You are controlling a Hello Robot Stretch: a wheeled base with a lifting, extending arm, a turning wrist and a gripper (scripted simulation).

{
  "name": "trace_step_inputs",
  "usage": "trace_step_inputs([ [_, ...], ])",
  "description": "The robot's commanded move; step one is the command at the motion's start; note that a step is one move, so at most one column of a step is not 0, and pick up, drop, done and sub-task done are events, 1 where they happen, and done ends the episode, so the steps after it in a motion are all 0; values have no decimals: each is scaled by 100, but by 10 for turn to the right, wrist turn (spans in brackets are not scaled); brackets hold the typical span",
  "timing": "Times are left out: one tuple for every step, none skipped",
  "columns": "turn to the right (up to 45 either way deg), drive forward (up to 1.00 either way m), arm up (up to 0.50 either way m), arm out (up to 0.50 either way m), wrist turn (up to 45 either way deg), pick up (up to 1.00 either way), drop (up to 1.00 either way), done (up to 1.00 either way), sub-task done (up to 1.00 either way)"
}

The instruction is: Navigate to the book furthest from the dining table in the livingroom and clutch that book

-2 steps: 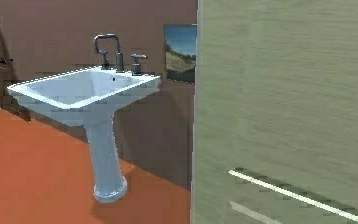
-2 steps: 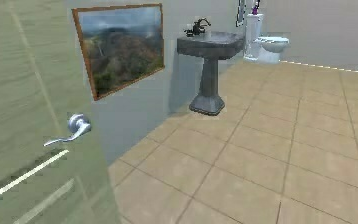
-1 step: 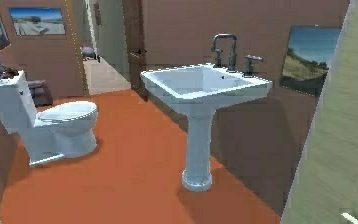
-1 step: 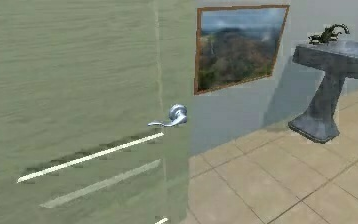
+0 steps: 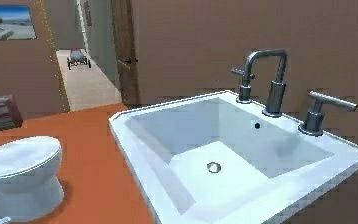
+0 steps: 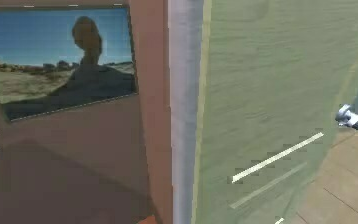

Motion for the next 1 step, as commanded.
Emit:
trace_step_inputs([
  [-450,0,0,0,0,0,0,0,0],
])
